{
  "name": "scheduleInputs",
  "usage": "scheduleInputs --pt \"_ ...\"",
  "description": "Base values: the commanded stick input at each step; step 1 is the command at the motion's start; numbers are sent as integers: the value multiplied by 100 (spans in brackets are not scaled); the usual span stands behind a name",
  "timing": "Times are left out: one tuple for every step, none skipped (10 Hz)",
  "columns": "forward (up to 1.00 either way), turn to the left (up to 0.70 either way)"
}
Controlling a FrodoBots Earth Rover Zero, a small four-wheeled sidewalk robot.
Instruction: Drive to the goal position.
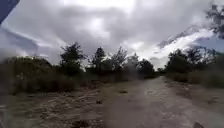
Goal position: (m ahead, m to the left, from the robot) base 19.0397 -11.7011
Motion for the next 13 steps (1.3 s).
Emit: scheduleInputs --pt "45 0" --pt "45 -6" --pt "45 -25" --pt "45 -27" --pt "45 -27" --pt "45 -27" --pt "45 -27" --pt "45 -27" --pt "45 -27" --pt "45 -27" --pt "45 -27" --pt "45 -17" --pt "45 -4"
